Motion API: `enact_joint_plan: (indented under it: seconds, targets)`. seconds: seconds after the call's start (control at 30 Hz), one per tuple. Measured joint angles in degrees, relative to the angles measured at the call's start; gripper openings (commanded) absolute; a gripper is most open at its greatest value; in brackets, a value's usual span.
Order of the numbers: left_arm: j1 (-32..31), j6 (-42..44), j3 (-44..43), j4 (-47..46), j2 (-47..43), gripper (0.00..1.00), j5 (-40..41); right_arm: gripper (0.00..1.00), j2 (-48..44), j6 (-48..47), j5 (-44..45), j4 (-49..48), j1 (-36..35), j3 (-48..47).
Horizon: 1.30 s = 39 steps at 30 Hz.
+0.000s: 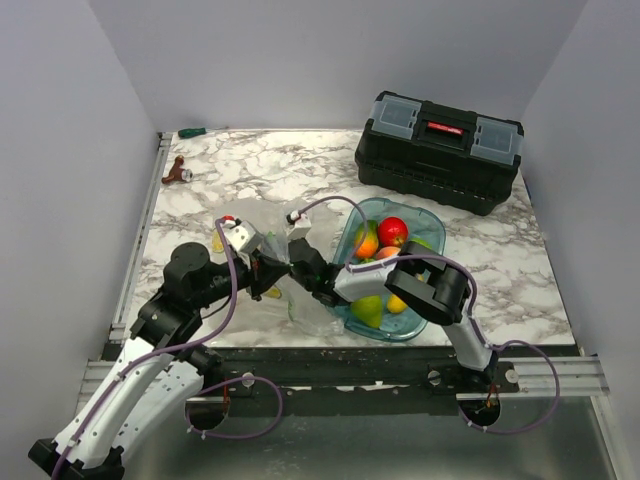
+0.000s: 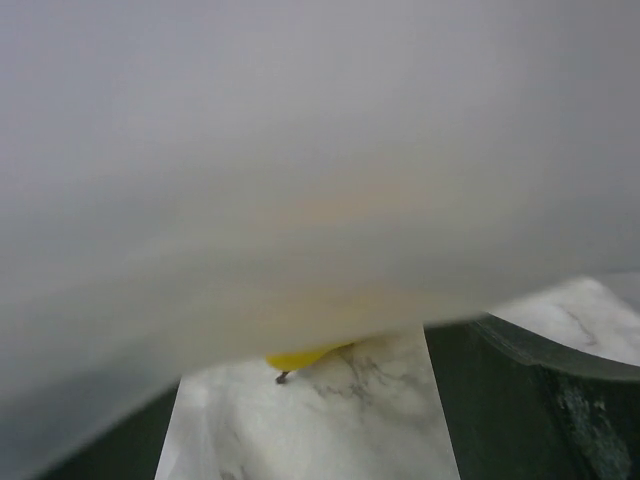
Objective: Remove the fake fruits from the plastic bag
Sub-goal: Take out the fake fruit from the plastic bag.
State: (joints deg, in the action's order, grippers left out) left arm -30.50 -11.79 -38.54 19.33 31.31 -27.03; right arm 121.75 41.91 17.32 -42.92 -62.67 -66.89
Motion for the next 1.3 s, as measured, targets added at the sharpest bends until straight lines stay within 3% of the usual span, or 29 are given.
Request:
enact_joint_plan:
  seconds: [0.3, 0.77, 0.9, 1.03, 1.2, 1.3]
  targets:
    - [-0.2, 0.0, 0.0, -0.1, -0.2, 0.00, -0.3, 0.97, 3.4, -1.0, 5.7, 7.4, 0.0, -6.0]
    - [-0.3, 0.0, 0.0, -0.4, 0.2, 0.00, -0.6, 1.00, 3.8, -5.8, -7.7, -1.2, 0.0, -3.6]
    - [-0.3, 0.0, 0.0, -0.4, 0.2, 0.00, -0.6, 1.00, 5.9, -6.9, -8.4, 0.7, -0.1, -6.6]
    - [-0.3, 0.0, 0.0, -0.4, 0.2, 0.00, -0.5, 1.00, 8.9, -9.6, -6.3, 8.5, -0.6, -14.3]
    - [-0.3, 0.0, 0.0, -0.4, 0.1, 0.00, -0.1, 0.92, 10.8, -12.1, -0.2, 17.6, -1.8, -18.4]
    - [-0.3, 0.0, 0.0, -0.4, 0.0, 0.00, 0.3, 0.80, 10.6, -12.9, 3.9, 19.9, -2.2, -18.7]
